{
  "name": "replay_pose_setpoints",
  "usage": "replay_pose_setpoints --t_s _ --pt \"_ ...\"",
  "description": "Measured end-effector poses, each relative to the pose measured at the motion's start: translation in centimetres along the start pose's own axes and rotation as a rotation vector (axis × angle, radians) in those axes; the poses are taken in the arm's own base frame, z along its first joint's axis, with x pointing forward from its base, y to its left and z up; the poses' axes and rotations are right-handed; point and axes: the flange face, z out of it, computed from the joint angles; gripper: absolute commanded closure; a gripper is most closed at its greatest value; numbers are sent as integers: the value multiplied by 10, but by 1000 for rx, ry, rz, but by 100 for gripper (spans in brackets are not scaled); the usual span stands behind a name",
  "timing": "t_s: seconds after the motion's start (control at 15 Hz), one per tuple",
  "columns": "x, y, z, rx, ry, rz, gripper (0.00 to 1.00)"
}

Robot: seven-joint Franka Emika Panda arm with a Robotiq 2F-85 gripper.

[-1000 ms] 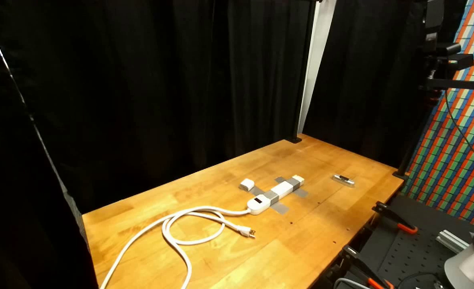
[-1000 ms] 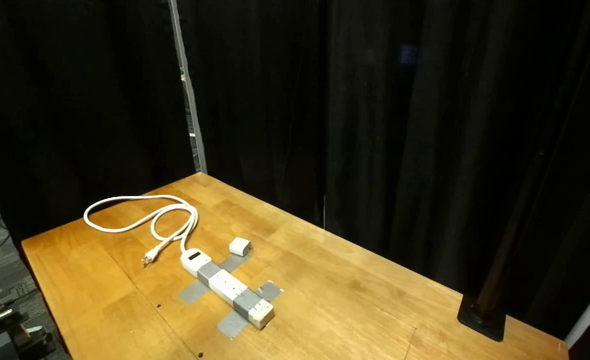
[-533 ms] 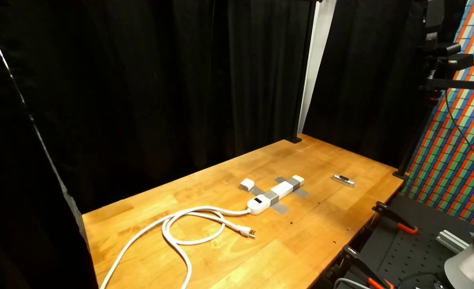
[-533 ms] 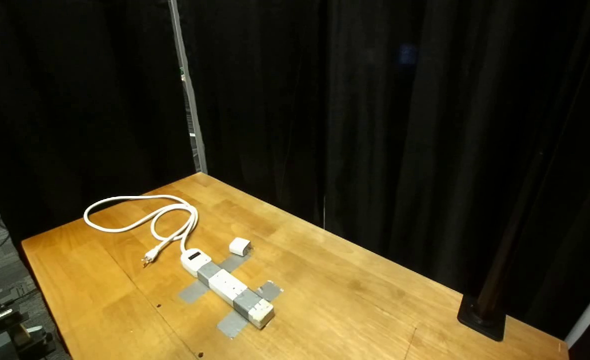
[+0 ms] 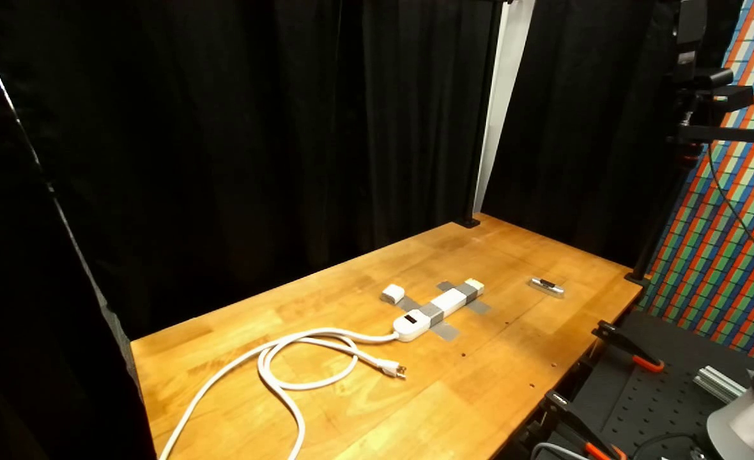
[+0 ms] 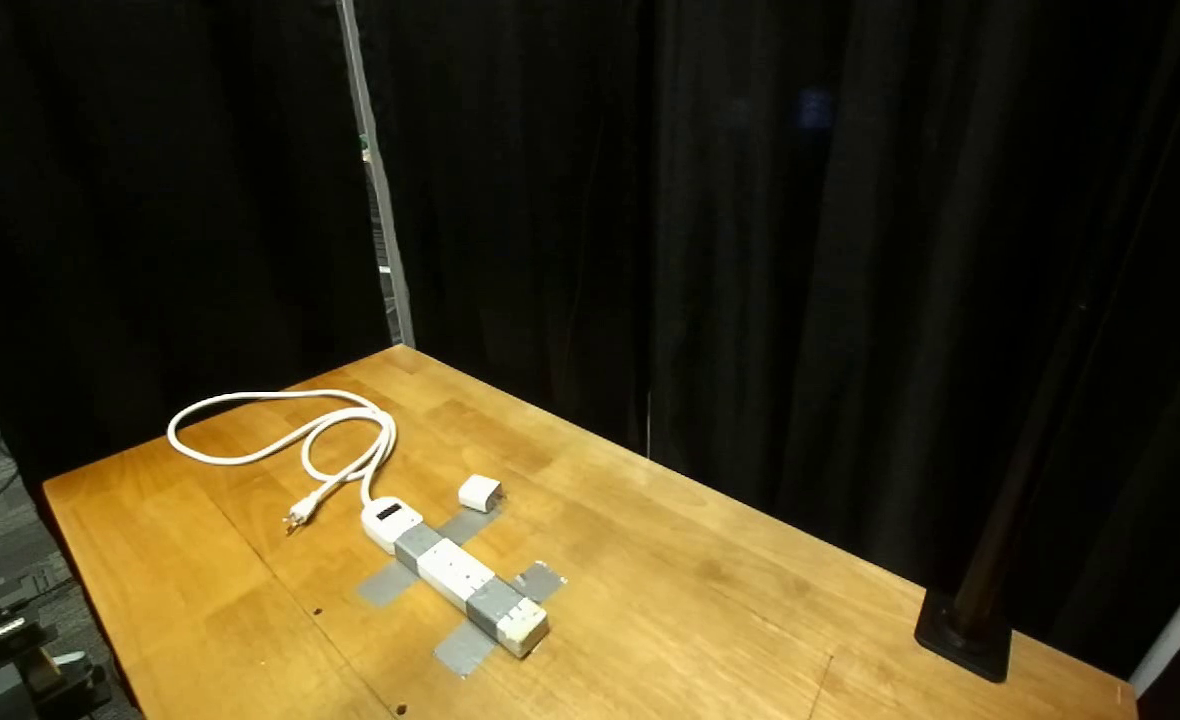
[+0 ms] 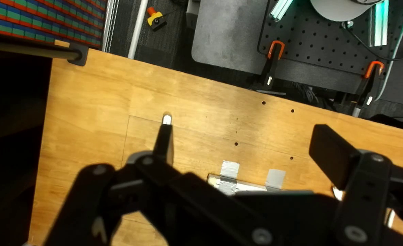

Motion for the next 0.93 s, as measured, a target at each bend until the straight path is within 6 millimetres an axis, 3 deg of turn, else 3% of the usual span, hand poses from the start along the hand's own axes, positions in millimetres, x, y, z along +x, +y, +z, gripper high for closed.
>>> replay_pose_setpoints --t_s 0.53,0.93 --pt "2 0 0 0 11 37 0" --pt "48 -22 27 59 150 336 0"
